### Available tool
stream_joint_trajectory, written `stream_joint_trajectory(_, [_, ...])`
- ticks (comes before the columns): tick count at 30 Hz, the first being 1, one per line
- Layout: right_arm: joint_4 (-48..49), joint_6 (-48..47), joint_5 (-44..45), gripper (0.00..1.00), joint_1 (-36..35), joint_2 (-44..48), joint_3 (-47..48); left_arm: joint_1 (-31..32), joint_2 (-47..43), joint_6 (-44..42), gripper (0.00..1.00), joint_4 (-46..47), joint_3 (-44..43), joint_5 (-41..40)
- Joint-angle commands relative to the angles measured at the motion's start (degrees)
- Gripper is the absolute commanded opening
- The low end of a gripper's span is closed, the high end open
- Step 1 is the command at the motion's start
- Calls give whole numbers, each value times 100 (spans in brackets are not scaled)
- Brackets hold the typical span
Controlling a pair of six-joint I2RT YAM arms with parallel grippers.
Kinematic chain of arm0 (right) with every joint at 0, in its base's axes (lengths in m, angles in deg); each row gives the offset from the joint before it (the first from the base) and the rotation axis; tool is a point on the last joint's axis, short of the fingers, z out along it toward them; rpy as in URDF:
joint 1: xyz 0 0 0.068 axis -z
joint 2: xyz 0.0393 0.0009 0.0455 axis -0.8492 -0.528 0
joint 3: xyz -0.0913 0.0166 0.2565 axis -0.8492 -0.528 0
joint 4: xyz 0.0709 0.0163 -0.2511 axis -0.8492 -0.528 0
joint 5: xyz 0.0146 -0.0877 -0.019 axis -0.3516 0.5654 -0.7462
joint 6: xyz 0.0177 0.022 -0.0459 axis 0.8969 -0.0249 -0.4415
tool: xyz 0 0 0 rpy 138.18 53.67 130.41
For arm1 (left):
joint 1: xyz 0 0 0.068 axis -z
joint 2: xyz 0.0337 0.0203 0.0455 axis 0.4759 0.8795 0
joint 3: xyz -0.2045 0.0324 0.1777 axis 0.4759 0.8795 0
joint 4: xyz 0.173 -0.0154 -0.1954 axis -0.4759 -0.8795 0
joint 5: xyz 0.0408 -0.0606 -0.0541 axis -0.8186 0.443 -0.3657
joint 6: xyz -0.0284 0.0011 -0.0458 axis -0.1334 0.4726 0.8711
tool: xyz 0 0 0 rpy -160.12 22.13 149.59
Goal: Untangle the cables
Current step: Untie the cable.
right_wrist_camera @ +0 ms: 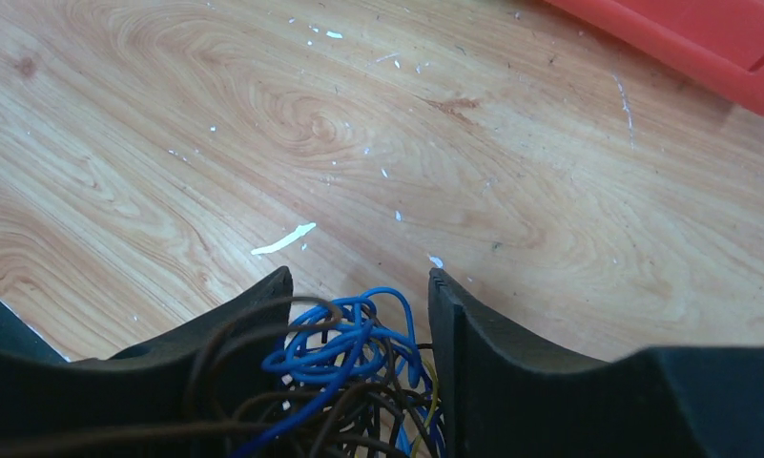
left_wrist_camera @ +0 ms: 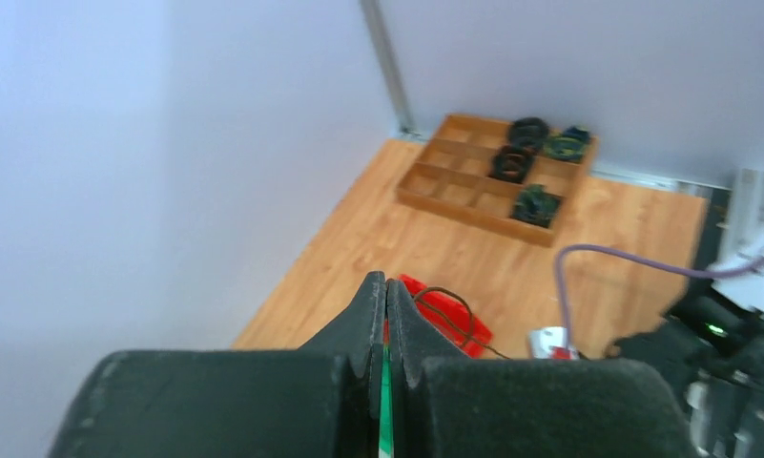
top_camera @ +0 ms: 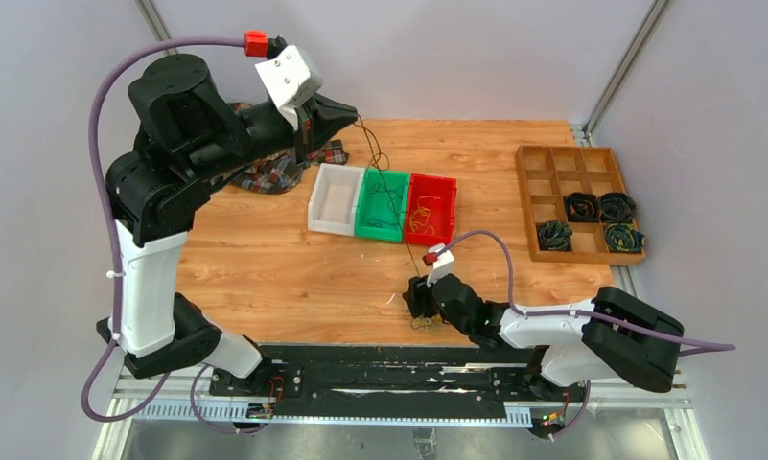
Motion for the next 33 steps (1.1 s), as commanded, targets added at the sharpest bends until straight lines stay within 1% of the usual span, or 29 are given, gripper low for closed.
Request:
stream_joint_trajectory(1, [-92,238,203,56,-11,90,-269,31,-454,-295,0,1795,394,-1398])
stream_joint_trajectory(3, [-79,266,165,58,-16,159,-331,30,-579,-470,0,2378,573,-1913])
stream_joint_trajectory(6, [-61,272,125,61,-16,301,-420,31,-542,-749,0,3098,459,-2476])
stream_joint_trajectory(8, [-33,248,105,62,-16,394,-476,31,-539,-944,1,3480,453,-2712])
stream_joint_trajectory(10, [5,223,58,62,-16,477,-544,32,-516,-1130,0,3728,411,-2886])
stream_joint_trajectory(12, [24,210,36,63,-16,557,-595,31,-479,-1218,0,3727,348,-2939])
stream_joint_trajectory(14, [20,199,22,63,-16,636,-646,31,-517,-1267,1,3739,461,-3007])
stream_joint_trajectory(15, [53,182,-6,63,-16,689,-685,31,-576,-1301,1,3905,582,-3117])
stream_joint_trajectory(18, [110,119,-114,64,-25,891,-803,31,-765,-1552,0,5066,972,-3596])
stream_joint_trajectory(21, [-48,30,-110,65,-25,1112,-807,31,-783,-1718,1,5967,924,-3921])
stream_joint_trajectory(25, [-273,-35,-24,65,-25,1265,-780,31,-747,-1976,1,6934,863,-4014])
stream_joint_trajectory(27, [-308,-37,-27,65,-25,1271,-801,31,-583,-2080,0,7119,482,-4002])
stream_joint_trajectory(29, [-337,21,-20,65,-25,1232,-831,31,-378,-2121,1,7047,-14,-3955])
stream_joint_trajectory(31, [-313,80,16,64,-25,1170,-900,31,-326,-2252,1,7146,-171,-3882])
stream_joint_trajectory(33, [-279,146,24,64,-25,1124,-987,31,-266,-2484,0,7567,-240,-3781])
